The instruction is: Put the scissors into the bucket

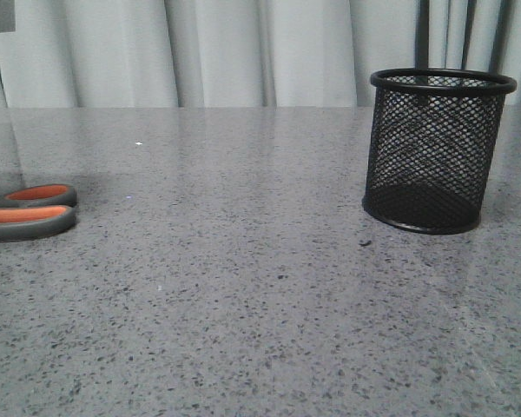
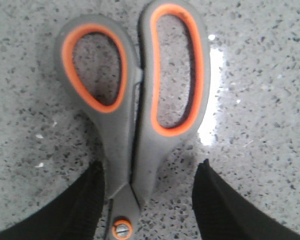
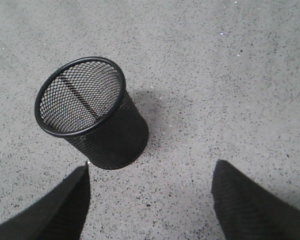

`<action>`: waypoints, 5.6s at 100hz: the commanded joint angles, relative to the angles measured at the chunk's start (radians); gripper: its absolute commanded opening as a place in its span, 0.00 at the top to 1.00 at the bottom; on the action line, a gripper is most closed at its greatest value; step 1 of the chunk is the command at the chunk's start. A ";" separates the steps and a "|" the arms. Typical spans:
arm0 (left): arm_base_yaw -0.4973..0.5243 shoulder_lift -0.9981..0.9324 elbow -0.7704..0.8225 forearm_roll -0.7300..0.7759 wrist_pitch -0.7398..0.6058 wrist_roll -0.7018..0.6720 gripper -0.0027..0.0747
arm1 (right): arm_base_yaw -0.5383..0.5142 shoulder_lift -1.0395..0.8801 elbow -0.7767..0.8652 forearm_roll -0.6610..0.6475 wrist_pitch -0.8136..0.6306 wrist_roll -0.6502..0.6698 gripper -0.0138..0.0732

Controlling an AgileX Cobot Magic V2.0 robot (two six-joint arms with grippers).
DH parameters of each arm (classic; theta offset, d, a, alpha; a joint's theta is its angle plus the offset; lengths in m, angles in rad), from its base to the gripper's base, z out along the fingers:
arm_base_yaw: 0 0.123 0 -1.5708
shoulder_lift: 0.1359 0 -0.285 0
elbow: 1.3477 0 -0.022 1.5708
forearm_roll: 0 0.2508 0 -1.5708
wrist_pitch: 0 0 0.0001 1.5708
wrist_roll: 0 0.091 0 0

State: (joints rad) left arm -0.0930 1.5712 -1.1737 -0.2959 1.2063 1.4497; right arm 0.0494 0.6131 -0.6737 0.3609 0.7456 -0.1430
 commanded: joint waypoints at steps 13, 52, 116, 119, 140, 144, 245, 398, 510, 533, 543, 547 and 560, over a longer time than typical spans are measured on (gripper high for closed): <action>-0.002 -0.030 -0.030 -0.031 -0.020 0.002 0.49 | -0.003 0.009 -0.035 0.013 -0.057 -0.012 0.31; -0.002 0.005 -0.030 -0.031 0.004 0.002 0.49 | -0.003 0.009 -0.035 0.013 -0.050 -0.012 0.31; -0.002 0.005 -0.030 -0.038 0.001 -0.008 0.79 | -0.003 0.009 -0.035 0.013 -0.047 -0.012 0.31; -0.002 0.005 -0.030 -0.044 0.001 -0.008 0.83 | -0.003 0.009 -0.035 0.013 -0.047 -0.012 0.31; -0.002 0.003 -0.031 -0.067 0.022 -0.039 0.99 | -0.003 0.009 -0.035 0.013 -0.047 -0.012 0.31; -0.002 0.000 -0.039 -0.063 0.024 -0.057 0.99 | -0.003 0.009 -0.035 0.013 -0.047 -0.012 0.31; -0.473 -0.324 -0.496 0.137 0.040 -0.561 0.99 | -0.003 0.168 -0.225 0.963 0.067 -0.526 0.31; -0.955 -0.221 -0.496 0.397 -0.247 -0.905 0.93 | -0.003 0.344 -0.303 1.101 0.295 -0.664 0.92; -0.073 -0.310 -0.669 0.138 -0.018 -1.201 0.45 | -0.003 0.441 -0.778 0.087 0.461 -0.140 0.90; -0.031 -0.340 -0.669 0.136 -0.018 -1.201 0.45 | -0.003 0.500 -0.778 0.068 0.494 -0.140 0.90; -0.031 -0.344 -0.669 0.125 -0.018 -1.201 0.45 | -0.003 0.529 -0.778 0.068 0.492 -0.140 0.90; -0.031 -0.344 -0.669 0.123 -0.018 -1.201 0.45 | 0.001 0.543 -0.778 0.068 0.492 -0.140 0.90; -0.031 -0.346 -0.669 0.121 -0.018 -1.201 0.45 | 0.037 0.587 -0.778 0.058 0.502 -0.140 0.90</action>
State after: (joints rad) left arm -0.1272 1.2504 -1.8130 -0.1540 1.2510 0.2570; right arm 0.0667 1.1874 -1.4166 0.4064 1.2691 -0.2790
